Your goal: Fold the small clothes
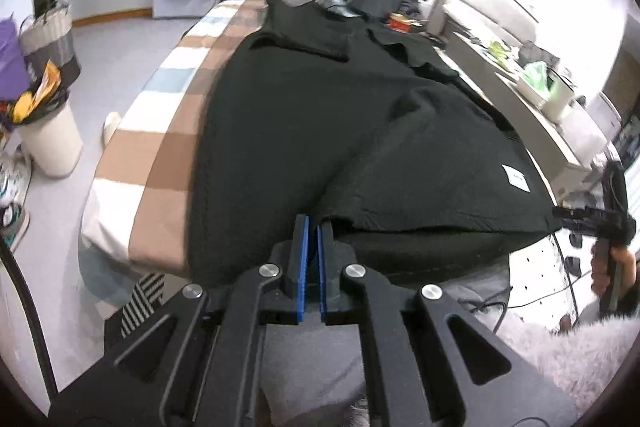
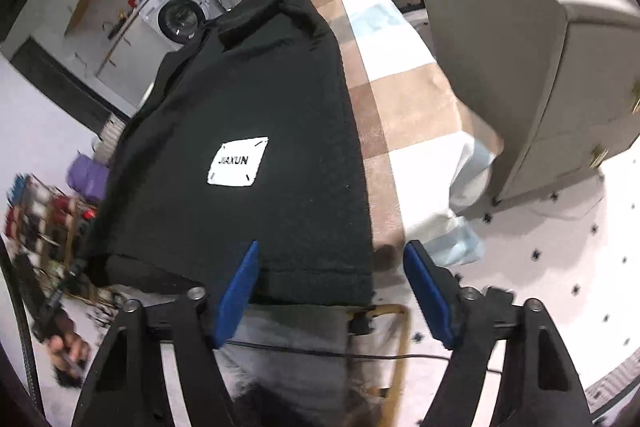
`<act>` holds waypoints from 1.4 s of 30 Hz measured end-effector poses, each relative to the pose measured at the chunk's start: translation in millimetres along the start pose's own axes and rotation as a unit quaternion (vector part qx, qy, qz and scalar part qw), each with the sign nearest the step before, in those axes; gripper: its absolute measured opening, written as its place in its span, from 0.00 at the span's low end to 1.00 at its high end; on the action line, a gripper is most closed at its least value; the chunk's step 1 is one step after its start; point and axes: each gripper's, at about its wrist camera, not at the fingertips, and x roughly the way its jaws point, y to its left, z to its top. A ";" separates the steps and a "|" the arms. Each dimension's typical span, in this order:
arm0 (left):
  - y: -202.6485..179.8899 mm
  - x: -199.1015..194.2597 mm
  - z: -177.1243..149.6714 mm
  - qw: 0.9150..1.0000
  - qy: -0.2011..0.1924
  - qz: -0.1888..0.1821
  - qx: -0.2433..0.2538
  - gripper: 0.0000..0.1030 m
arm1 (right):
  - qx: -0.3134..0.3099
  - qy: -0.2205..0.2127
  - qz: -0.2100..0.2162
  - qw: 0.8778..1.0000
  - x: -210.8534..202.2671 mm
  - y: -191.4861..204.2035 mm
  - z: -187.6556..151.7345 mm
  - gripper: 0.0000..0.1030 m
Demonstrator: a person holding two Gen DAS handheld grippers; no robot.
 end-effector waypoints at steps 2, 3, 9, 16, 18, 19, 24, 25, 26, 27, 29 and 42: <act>5.0 3.9 0.9 1.000 0.009 0.012 -0.011 0.02 | -0.014 0.000 -0.027 1.000 0.1 4.9 -1.2 0.53; 6.1 5.5 1.5 1.000 0.011 0.019 -0.016 0.04 | -0.022 0.003 -0.045 0.999 0.5 6.4 -1.9 0.43; 11.0 8.2 3.2 0.998 0.012 0.060 -0.027 0.40 | -0.036 0.006 -0.068 0.997 -7.8 6.2 -1.1 0.23; 8.2 7.0 4.7 0.996 0.004 0.087 -0.017 0.57 | -0.056 0.014 -0.042 0.997 -18.6 17.7 2.1 0.22; 8.7 8.4 4.5 0.996 0.006 0.088 -0.019 0.61 | -0.055 0.006 -0.014 0.998 -21.9 19.1 3.9 0.29; 8.5 9.2 4.1 0.996 0.007 0.088 -0.020 0.63 | -0.052 0.004 -0.004 0.999 -21.9 18.9 4.2 0.32; 8.6 9.7 4.1 0.996 0.008 0.087 -0.023 0.67 | -0.033 0.010 0.023 0.999 -12.2 17.7 5.7 0.39; 9.9 8.8 4.4 0.996 0.004 0.084 -0.027 0.72 | -0.028 0.005 0.046 0.999 -12.8 18.7 4.7 0.39; 11.5 7.6 4.5 0.996 0.001 0.081 -0.032 0.76 | -0.026 0.003 0.055 0.998 -12.5 19.5 5.0 0.39; 13.5 6.2 4.6 0.996 -0.003 0.076 -0.038 0.77 | -0.026 -0.001 0.057 0.998 -11.7 20.7 5.8 0.38; 15.5 6.1 5.5 0.996 -0.004 0.072 -0.045 0.77 | -0.039 -0.008 0.034 0.999 -9.3 25.3 6.6 0.23; 21.3 2.4 5.3 0.996 -0.010 0.075 -0.057 0.77 | -0.022 -0.052 0.000 0.998 -42.9 -6.9 13.2 0.08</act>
